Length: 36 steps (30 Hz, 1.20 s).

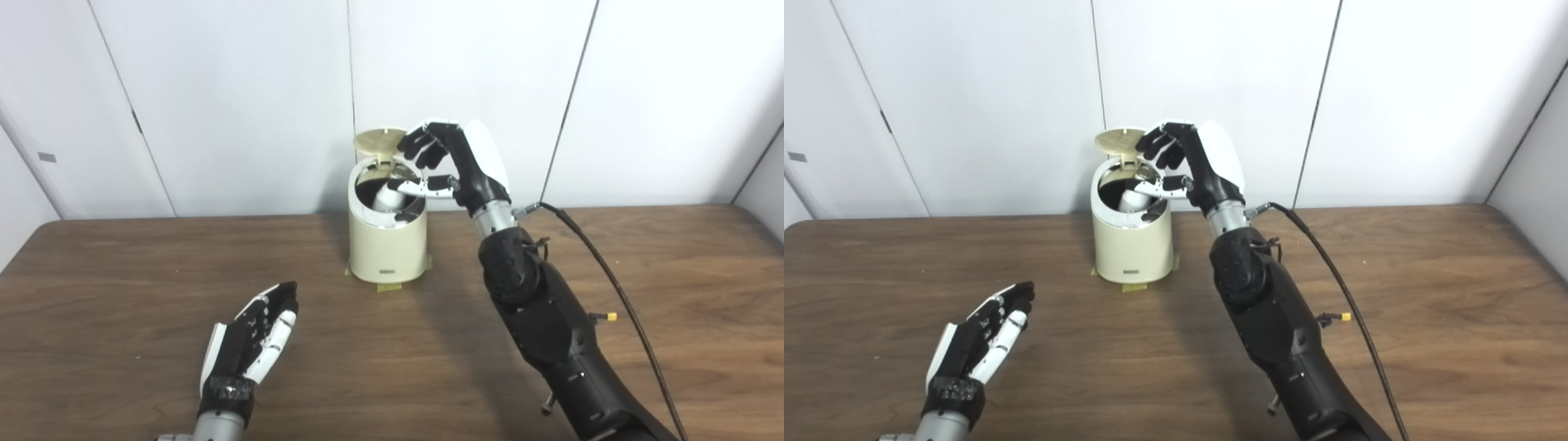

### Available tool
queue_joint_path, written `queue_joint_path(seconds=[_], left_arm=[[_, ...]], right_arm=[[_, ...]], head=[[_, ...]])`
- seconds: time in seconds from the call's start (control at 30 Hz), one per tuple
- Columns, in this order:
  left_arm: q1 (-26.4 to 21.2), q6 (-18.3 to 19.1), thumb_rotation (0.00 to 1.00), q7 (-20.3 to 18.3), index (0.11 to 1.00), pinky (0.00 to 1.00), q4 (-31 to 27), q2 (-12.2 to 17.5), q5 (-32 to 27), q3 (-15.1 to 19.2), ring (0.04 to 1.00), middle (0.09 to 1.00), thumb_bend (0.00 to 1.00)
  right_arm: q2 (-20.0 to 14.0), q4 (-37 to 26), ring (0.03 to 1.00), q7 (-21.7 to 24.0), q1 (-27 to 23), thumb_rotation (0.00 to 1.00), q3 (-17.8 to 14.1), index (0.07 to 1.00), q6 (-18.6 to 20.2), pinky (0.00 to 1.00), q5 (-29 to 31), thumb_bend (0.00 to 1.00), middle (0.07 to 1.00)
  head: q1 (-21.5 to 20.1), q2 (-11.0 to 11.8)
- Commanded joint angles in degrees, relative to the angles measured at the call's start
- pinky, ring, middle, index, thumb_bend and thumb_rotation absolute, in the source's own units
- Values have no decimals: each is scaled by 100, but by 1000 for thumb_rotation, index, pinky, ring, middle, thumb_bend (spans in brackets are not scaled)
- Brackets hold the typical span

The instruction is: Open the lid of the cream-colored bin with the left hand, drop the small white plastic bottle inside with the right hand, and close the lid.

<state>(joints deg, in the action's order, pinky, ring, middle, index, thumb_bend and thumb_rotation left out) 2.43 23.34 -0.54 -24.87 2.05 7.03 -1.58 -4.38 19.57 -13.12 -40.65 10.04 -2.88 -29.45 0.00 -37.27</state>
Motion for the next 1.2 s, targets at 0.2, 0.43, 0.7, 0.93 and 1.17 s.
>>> queue_joint_path(seconds=[0.2,0.43,0.7,0.93,1.17], left_arm=[[-153,-257,583,10,832,850,-42,35,-30,61,855,846,481],[-225,-323,577,-26,838,835,27,108,-74,106,849,847,463],[-377,-345,560,-68,833,858,105,217,-220,215,871,852,431],[-560,-274,585,-79,834,875,167,397,-165,241,872,847,439],[-851,-309,610,-89,830,876,336,543,-144,242,864,845,453]], right_arm=[[-143,-497,431,-78,-50,0,-206,488,-36,389,55,522,492],[-123,-1061,447,166,254,0,-601,477,423,393,516,522,494],[115,-2290,476,688,865,0,-1205,472,1839,452,1467,521,498],[213,-3081,445,939,1629,0,-1435,509,2290,459,2164,520,494],[389,-3315,625,1040,2218,121,-1555,499,2527,547,2767,507,648]], head=[[-24,35],[-33,56],[-79,69],[-92,77],[-43,99]])
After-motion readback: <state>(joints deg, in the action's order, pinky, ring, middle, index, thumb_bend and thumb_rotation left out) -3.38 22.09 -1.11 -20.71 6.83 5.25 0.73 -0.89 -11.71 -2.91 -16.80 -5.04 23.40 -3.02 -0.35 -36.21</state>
